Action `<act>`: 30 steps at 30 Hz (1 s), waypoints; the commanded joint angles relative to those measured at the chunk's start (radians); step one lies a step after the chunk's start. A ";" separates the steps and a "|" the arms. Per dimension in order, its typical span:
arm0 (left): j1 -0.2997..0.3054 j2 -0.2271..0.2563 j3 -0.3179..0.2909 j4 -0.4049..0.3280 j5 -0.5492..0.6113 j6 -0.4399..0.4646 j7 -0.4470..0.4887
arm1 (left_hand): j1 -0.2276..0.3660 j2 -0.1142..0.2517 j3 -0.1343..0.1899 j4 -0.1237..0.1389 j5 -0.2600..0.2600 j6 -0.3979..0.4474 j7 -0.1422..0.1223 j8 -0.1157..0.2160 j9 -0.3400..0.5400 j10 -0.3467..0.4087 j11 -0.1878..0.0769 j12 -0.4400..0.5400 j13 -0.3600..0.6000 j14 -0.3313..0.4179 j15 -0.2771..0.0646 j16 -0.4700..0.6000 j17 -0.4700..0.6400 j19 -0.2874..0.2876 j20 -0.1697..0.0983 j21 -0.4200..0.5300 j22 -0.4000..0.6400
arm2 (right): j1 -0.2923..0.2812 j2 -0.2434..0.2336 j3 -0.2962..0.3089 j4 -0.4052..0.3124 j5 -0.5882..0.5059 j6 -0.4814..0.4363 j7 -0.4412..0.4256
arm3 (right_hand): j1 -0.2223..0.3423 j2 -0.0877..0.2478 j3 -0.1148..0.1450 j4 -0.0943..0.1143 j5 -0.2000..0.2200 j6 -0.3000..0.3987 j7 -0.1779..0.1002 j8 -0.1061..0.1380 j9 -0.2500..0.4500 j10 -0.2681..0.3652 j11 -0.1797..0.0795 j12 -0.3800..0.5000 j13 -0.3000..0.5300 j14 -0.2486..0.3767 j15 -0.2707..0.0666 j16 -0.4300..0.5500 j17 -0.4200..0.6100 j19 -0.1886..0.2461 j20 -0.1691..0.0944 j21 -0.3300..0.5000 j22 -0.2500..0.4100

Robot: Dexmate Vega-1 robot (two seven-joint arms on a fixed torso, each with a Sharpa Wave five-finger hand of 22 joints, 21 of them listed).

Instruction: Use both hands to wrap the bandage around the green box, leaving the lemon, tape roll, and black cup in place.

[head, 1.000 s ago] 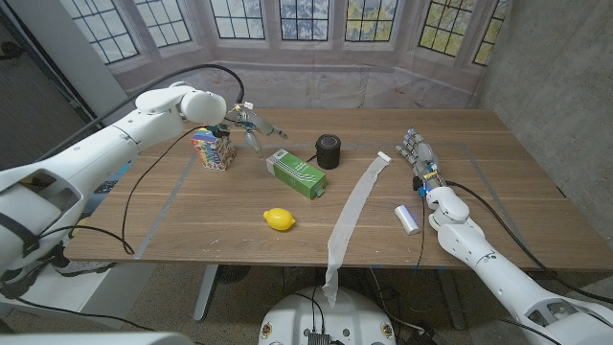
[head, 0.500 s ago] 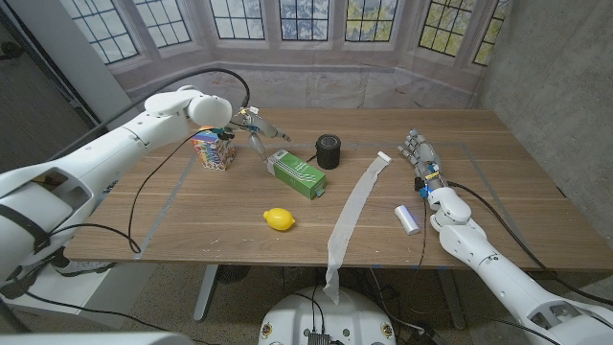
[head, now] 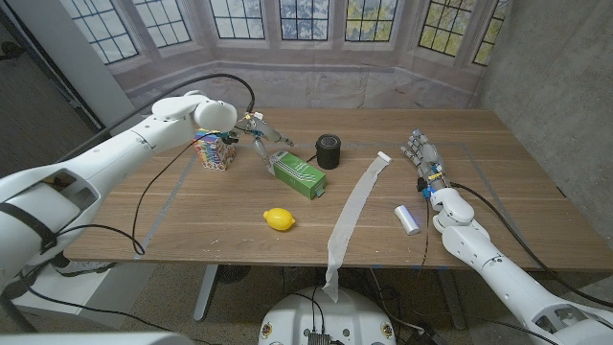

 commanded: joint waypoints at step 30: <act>0.035 -0.018 0.030 0.026 0.091 -0.002 0.132 | 0.049 0.003 -0.017 0.002 0.008 0.088 0.005 0.037 0.020 0.038 0.006 0.089 0.062 0.073 -0.019 0.016 0.008 0.038 0.000 0.011 0.005 | -0.018 0.010 0.010 0.013 0.013 0.018 0.002 | -0.010 0.002 0.002 -0.009 0.001 -0.008 0.005 0.002 0.004 0.001 0.003 -0.001 0.003 0.006 0.003 0.008 0.002 0.009 0.002 0.005 0.001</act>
